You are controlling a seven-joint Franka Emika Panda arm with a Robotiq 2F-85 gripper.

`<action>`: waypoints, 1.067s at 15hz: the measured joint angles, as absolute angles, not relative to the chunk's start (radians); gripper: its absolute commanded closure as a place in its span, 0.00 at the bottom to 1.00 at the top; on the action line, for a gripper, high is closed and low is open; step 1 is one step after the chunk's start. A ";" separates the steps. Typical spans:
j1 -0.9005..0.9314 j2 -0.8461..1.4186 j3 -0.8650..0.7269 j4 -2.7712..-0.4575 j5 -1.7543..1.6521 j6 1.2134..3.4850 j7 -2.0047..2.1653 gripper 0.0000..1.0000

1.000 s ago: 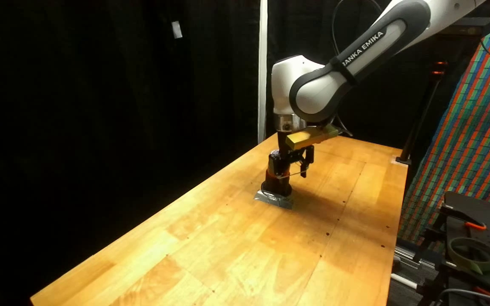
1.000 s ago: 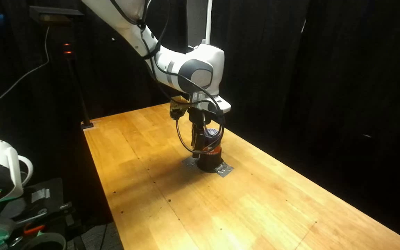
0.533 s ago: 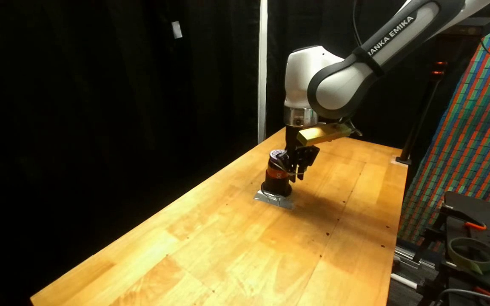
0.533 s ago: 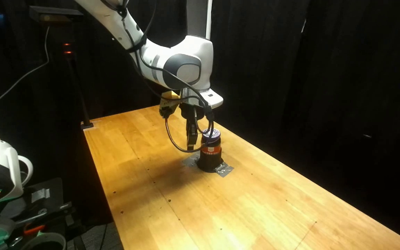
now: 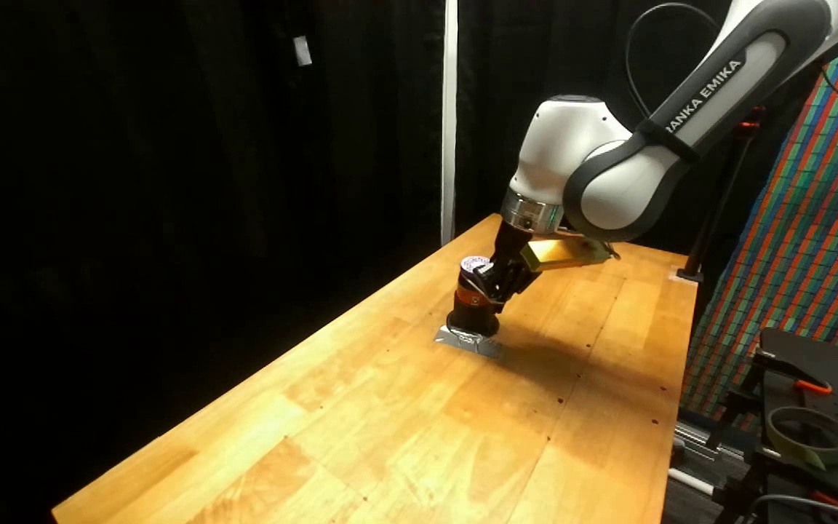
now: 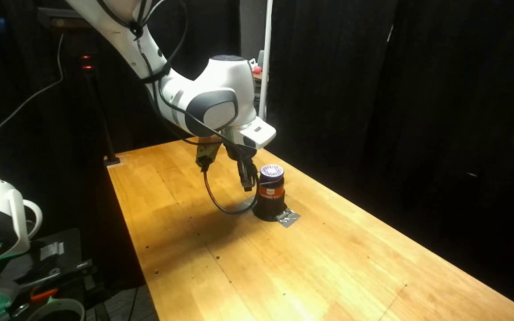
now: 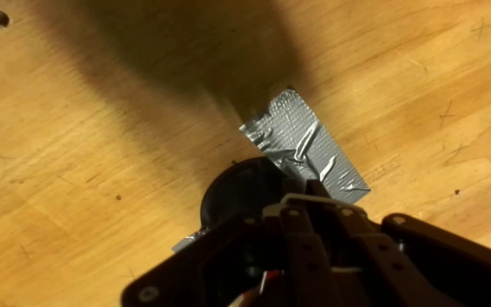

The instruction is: Put the rubber band around the cup

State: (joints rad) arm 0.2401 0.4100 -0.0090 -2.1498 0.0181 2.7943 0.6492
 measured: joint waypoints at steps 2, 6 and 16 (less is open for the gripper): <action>0.266 0.409 -0.038 -2.187 0.007 2.883 0.663 0.88; 0.347 0.403 -0.120 -2.249 -0.001 3.007 0.684 0.87; 0.565 0.366 -0.340 -2.349 -0.010 3.245 0.751 0.88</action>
State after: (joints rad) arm 0.5651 0.3658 -0.3400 -2.3488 -0.0102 3.2454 0.7506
